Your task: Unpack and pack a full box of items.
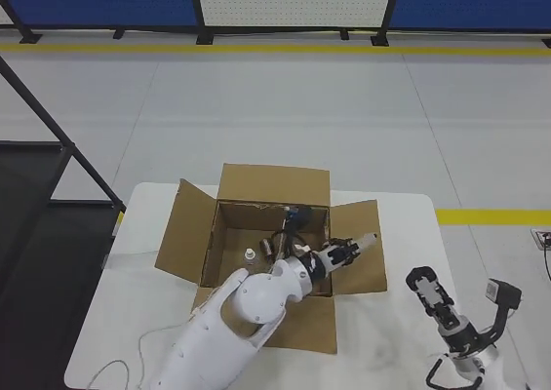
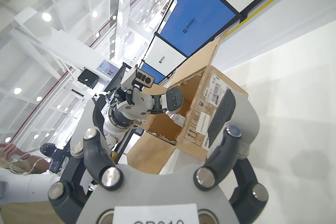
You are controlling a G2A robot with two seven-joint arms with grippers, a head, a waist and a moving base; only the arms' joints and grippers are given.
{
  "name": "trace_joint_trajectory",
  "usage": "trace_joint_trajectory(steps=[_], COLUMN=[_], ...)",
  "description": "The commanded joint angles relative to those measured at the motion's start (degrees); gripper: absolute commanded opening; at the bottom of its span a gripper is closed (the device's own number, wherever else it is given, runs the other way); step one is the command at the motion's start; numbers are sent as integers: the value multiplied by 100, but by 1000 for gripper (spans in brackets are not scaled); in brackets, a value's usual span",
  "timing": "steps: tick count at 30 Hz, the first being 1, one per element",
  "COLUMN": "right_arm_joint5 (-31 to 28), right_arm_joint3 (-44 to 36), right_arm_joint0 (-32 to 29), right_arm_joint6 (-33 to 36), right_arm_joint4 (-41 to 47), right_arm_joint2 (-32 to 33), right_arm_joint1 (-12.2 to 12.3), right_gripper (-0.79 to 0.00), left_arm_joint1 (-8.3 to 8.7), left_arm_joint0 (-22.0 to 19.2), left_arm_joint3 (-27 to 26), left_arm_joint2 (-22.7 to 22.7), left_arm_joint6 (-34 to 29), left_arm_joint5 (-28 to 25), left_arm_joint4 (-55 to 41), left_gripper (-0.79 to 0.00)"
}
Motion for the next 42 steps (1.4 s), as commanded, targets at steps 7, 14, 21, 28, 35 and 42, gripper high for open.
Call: trace_joint_trajectory(steps=[7, 14, 21, 28, 35, 42], right_arm_joint5=[556, 1651, 1841, 1841, 1925, 2826], right_arm_joint3=[-916, -1051, -1030, -1030, -936, -194], right_arm_joint0=[110, 569, 630, 630, 1412, 2933], right_arm_joint6=[-611, -1174, -1341, -1341, -332, 839], right_arm_joint4=[-1476, -2811, -2854, -2854, -3892, -5085], right_arm_joint2=[-701, -1794, -1898, -1898, -2680, -3923], right_arm_joint1=[-76, -212, -238, -238, -275, -504], right_gripper=[0, 0, 0, 0, 0, 0], left_arm_joint1=[534, 726, 759, 759, 747, 759], left_arm_joint0=[2838, 4873, 5359, 5359, 5337, 5833], left_arm_joint3=[-2822, -3852, -3931, -3931, -3969, -4174], left_arm_joint2=[-1748, -2928, -3164, -3164, -3472, -4782], left_arm_joint6=[238, 539, 559, 559, 1033, 1678], left_arm_joint5=[-158, -1119, -1451, -1451, -1312, -1568], left_arm_joint4=[935, 802, 648, 648, 316, -533], left_gripper=[0, 0, 0, 0, 0, 0])
